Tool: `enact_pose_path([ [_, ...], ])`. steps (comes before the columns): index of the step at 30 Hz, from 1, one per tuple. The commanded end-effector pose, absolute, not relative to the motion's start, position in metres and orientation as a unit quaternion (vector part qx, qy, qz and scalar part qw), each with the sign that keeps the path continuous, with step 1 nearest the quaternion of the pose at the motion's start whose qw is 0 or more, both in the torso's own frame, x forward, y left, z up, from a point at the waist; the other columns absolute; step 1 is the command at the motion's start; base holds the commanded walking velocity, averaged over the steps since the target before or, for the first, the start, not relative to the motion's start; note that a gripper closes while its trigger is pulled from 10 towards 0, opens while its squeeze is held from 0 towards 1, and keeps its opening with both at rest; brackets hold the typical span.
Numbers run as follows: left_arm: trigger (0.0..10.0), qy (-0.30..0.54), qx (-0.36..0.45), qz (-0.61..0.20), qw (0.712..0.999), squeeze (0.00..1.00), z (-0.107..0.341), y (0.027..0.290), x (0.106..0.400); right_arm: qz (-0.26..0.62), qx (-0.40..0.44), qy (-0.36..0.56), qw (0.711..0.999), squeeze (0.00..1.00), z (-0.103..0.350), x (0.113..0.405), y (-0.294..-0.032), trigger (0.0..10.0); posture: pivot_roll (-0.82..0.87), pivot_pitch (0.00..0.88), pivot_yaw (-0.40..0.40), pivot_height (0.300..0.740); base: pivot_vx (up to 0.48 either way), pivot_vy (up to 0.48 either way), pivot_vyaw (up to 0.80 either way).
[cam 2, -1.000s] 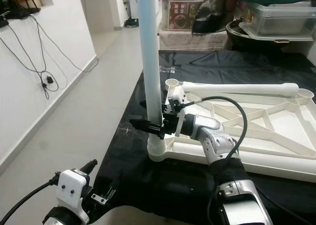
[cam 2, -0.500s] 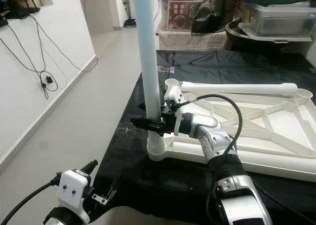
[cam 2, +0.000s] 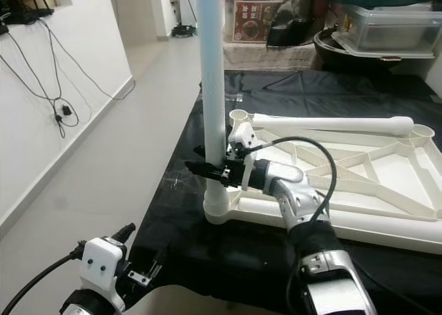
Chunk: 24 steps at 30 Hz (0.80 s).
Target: Building children table
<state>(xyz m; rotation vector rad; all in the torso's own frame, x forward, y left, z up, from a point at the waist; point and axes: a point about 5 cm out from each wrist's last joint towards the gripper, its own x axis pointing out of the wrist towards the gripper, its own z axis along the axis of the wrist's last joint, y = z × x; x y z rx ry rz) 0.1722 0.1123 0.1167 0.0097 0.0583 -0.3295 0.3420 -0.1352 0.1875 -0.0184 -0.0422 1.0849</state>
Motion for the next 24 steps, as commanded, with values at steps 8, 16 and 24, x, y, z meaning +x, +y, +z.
enact_pose_path([
  [8,10.0,0.032,0.016,-0.158,0.987,0.0,0.115,0.118,0.174,0.313,-0.02,-0.006,0.949,0.0,0.162,0.339,-0.152,0.0,0.01,0.044,0.023,0.74,0.0,0.0,0.0],
  [16,10.0,0.028,0.019,-0.157,0.987,0.0,0.116,0.119,0.177,-0.078,-0.072,0.022,0.994,0.0,0.161,0.345,-0.18,0.0,0.01,0.04,0.018,0.74,0.0,0.0,0.0],
  [24,10.0,0.027,0.02,-0.162,0.986,0.0,0.115,0.116,0.177,-0.26,0.034,0.035,0.964,0.0,0.164,0.336,-0.14,0.0,0.02,0.024,0.023,0.74,0.0,0.0,0.0],
])
